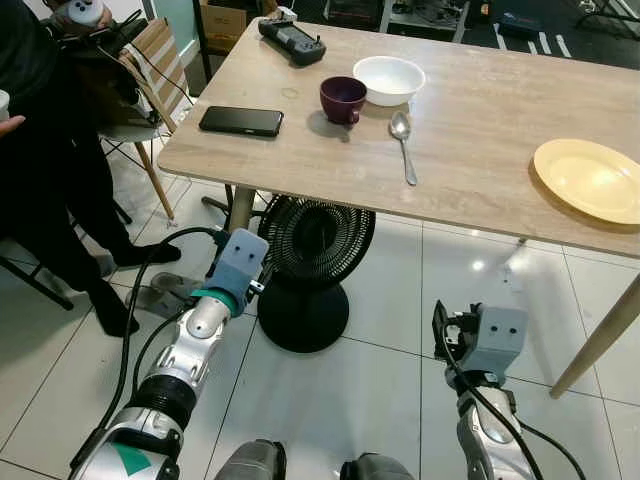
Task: Setting the table
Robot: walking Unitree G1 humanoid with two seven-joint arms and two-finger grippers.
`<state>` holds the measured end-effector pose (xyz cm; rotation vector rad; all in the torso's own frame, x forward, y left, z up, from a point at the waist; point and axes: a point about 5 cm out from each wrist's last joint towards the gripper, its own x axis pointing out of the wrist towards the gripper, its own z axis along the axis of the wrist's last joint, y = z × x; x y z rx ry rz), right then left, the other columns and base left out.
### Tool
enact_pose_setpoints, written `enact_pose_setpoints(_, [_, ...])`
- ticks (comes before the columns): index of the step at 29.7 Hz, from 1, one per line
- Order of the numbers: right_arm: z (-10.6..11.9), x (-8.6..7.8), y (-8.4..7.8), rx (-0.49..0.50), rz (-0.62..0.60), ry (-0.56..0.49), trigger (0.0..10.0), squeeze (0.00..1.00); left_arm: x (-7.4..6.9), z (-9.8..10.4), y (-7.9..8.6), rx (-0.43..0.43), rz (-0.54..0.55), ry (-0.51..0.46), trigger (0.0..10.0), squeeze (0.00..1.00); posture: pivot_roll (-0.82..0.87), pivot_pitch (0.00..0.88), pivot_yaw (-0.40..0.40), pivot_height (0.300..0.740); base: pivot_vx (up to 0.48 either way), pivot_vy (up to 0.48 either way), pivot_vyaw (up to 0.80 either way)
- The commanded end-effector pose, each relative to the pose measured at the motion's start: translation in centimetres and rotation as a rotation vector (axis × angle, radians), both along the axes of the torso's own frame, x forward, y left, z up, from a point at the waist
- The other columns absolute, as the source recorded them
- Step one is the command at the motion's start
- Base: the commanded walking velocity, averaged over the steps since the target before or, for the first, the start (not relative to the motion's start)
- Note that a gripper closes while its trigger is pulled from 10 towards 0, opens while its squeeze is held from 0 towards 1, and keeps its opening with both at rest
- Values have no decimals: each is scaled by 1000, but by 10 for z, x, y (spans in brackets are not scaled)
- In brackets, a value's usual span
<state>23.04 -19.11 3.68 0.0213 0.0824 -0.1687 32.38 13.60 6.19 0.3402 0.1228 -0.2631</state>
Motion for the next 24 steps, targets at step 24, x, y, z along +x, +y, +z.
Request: enact_pose_setpoints(24, [0,-1,-2,-1,-9,8,10000,0,-3,-6,0,7,-2,28,10000,0,18,0,40,740,0,0,0])
